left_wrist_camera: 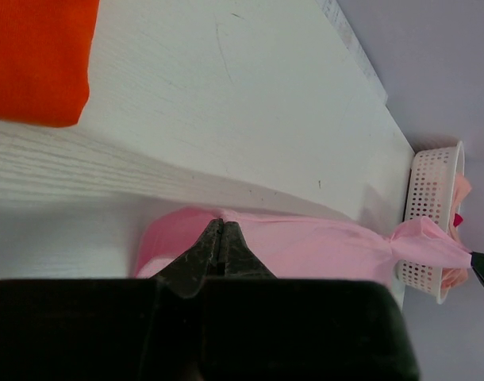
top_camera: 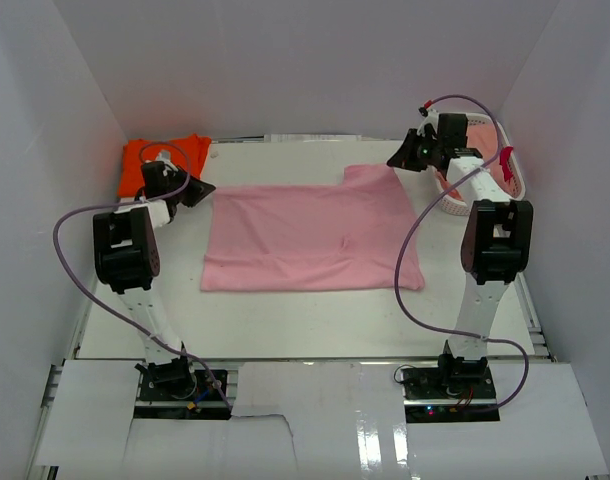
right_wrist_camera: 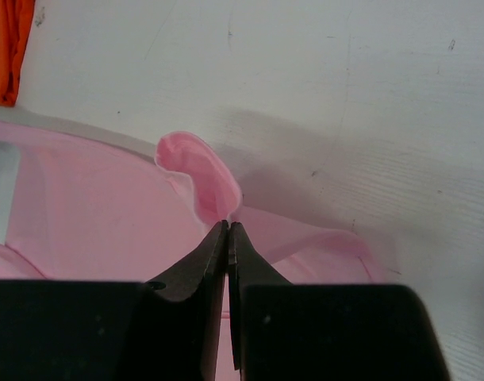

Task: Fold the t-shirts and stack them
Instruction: Grap the side of the flattened tshirt furthest away from the robot with both arms

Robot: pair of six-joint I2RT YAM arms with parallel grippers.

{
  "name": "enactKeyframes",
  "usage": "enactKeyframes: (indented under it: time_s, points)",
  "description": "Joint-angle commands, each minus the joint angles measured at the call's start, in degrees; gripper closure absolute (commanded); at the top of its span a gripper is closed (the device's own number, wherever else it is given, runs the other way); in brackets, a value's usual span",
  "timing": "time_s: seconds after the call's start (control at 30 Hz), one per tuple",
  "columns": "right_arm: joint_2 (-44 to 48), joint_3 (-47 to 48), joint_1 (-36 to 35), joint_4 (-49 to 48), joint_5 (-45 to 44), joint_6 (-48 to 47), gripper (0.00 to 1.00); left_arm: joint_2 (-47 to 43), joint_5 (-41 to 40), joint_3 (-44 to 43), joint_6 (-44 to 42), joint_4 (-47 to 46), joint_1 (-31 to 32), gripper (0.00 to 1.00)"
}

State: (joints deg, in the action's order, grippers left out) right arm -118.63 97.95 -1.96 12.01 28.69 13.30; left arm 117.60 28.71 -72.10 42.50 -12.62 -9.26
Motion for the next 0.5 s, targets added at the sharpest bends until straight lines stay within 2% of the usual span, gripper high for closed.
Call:
enactKeyframes:
  time_s: [0.0,0.47]
  points:
    - [4.3,-2.0,0.3,-3.0,0.9,-0.8,0.92,-6.8,-1.5,1.8,0.0,-2.1,-0.4,1.0]
    - [9.9,-8.4,1.0,-4.6,1.4,-0.7,0.92,-11.2,-2.2,5.8,0.3,-2.2,-0.8,1.0]
